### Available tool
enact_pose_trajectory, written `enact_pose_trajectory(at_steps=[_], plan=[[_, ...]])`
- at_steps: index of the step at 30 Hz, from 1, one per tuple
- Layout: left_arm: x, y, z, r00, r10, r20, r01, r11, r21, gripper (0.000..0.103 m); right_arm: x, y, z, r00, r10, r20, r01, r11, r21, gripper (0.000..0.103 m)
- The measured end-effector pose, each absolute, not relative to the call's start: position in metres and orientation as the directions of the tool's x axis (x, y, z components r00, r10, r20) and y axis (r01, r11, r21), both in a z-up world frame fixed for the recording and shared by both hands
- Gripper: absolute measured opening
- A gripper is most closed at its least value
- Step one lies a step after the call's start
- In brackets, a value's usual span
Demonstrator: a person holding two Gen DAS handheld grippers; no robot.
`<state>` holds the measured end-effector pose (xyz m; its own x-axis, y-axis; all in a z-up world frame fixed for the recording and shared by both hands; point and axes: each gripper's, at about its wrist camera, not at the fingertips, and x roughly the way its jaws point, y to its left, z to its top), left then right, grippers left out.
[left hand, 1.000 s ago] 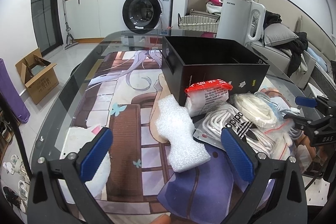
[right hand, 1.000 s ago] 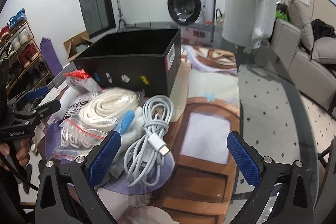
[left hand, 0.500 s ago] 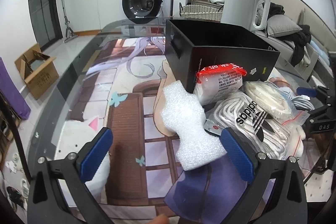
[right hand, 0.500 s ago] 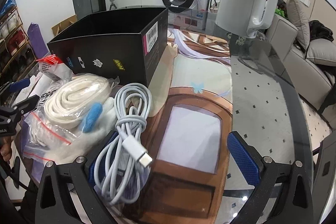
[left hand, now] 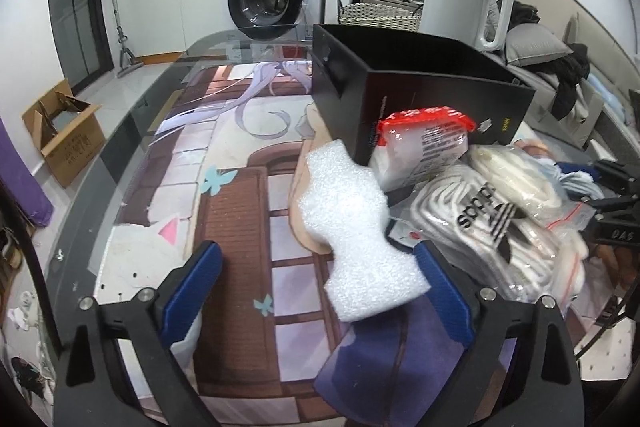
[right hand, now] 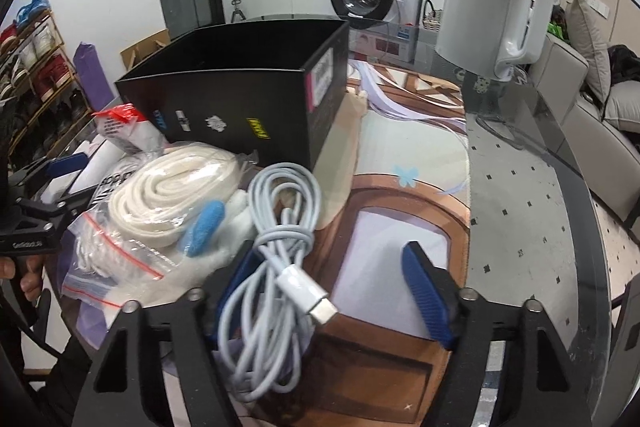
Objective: Organize soft objects
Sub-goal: 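Grasp the white foam block with the left tool while the right tool grasps the white cable, then carry the foam block and cable with both tools over the black box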
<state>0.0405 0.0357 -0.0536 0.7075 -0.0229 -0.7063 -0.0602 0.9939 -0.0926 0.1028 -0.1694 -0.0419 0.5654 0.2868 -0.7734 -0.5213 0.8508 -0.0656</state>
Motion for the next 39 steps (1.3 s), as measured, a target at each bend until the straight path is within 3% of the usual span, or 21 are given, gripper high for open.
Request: enact_pose_trajectory(at_steps=[7, 11, 15, 28, 39], plan=[[0.043, 0.038, -0.05, 0.719, -0.045, -0.694, -0.061, 0.99, -0.128, 0.078, 0.096, -0.165, -0.041, 0.559, 0.317, -0.766, -0.553, 0.831, -0.06, 0.046], [0.043, 0.036, -0.05, 0.725, -0.038, -0.687, -0.054, 0.992, -0.113, 0.057, 0.093, -0.163, -0.041, 0.554, 0.332, -0.763, -0.567, 0.822, -0.054, 0.038], [0.041, 0.037, -0.05, 0.733, -0.042, -0.679, -0.049, 0.992, -0.114, 0.034, 0.092, -0.164, -0.041, 0.553, 0.34, -0.76, -0.57, 0.82, -0.048, 0.037], [0.031, 0.035, -0.041, 0.761, -0.019, -0.648, -0.06, 0.993, -0.099, 0.032, 0.088, -0.171, -0.032, 0.569, 0.386, -0.726, -0.574, 0.819, -0.014, 0.029], [0.022, 0.034, -0.024, 0.789, 0.01, -0.615, -0.082, 0.993, -0.09, 0.033, 0.081, -0.175, -0.02, 0.593, 0.411, -0.692, -0.574, 0.819, -0.006, 0.028]])
